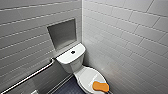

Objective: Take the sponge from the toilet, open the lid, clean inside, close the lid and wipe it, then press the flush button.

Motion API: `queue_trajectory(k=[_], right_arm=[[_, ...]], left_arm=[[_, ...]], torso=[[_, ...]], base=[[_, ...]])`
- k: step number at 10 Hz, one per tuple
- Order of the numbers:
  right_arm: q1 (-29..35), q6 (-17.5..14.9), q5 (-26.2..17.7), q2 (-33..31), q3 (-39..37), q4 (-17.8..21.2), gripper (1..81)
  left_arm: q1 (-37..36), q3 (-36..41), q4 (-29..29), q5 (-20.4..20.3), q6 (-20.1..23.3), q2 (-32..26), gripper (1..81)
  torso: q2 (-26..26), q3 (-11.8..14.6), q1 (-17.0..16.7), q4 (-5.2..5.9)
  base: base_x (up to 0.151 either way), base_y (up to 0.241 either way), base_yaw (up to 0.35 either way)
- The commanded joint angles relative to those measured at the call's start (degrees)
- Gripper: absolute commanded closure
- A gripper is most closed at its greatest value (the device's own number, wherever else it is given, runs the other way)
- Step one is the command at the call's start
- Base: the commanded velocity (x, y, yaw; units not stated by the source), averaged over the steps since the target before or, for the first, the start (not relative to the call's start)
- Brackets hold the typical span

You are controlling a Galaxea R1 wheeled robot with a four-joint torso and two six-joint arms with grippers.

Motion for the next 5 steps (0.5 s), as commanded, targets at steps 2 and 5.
queue_trajectory(k=[2,5], right_arm=[[5.15,0.07,-2.65,-7.71,8.94,3.67,1.0],[10.52,-0.02,-2.74,-13.25,14.21,3.58,1.0]], left_arm=[[1.09,0.61,0.70,4.48,0.34,-0.12,1.0],[1.36,0.61,2.37,7.11,0.60,1.38,1.0]], torso=[[-7.63,-1.77,4.89,0.00],[-12.59,-3.94,8.04,0.00]], base=[[0.000,0.000,0.000],[0.000,0.000,0.000]])
